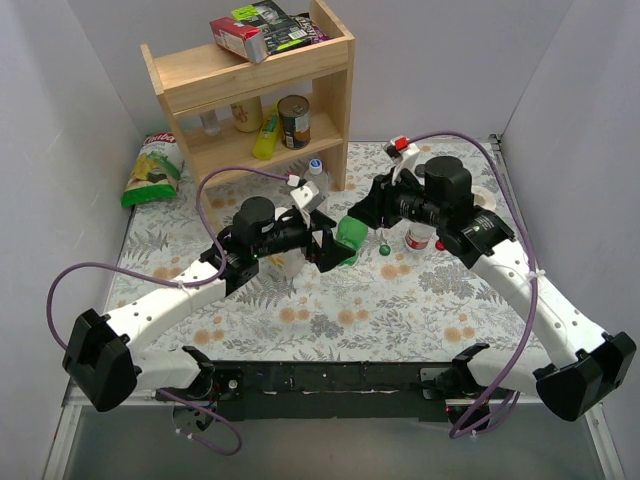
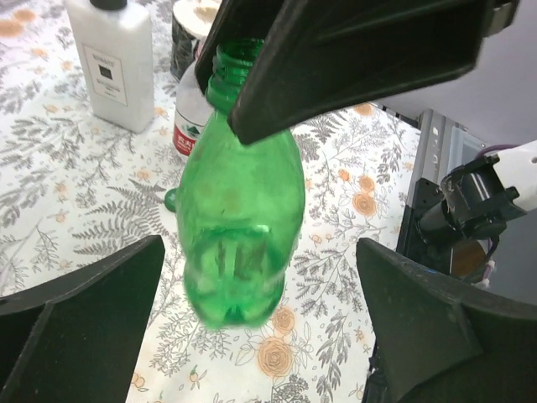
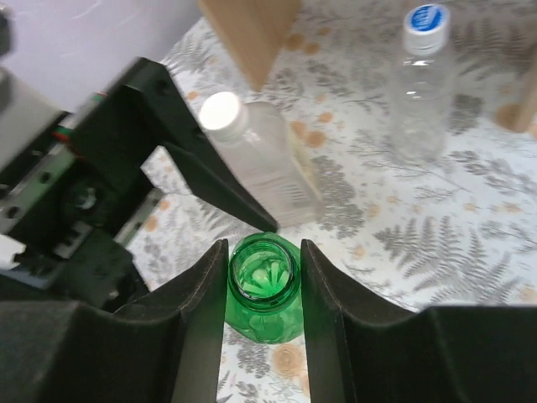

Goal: Unscrew the bottle caps

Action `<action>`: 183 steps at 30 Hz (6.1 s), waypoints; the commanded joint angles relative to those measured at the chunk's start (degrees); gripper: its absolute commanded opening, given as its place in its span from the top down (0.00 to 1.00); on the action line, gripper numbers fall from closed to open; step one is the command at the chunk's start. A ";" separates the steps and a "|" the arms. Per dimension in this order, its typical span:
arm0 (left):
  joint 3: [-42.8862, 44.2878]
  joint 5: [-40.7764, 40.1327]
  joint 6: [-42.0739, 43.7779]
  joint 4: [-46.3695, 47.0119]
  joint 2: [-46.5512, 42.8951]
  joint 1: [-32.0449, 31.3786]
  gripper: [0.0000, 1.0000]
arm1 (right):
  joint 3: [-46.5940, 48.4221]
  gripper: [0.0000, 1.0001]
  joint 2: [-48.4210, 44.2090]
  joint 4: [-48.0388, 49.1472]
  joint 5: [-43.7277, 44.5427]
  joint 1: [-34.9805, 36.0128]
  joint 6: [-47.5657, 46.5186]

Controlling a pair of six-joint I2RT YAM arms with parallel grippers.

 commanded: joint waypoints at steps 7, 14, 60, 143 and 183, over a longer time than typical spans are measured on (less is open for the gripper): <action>4.98 -6.17 3.96 -4.69 -7.50 5.15 0.02 | -2.74 0.99 -4.46 4.25 19.69 2.86 -7.94; 4.37 -8.80 -0.96 -5.57 -10.93 18.88 0.02 | -11.19 0.99 -1.92 18.64 25.34 3.92 -10.76; -3.63 -14.96 1.23 -0.92 -12.96 19.59 0.02 | -14.38 0.23 7.31 24.65 23.77 5.42 -13.66; 2.87 18.78 7.57 3.04 -0.74 6.49 0.02 | 16.66 0.99 2.56 -11.04 0.83 2.43 -6.11; -1.00 6.49 -4.13 9.02 3.83 2.27 0.66 | 2.69 0.26 -3.15 6.01 7.76 2.43 6.02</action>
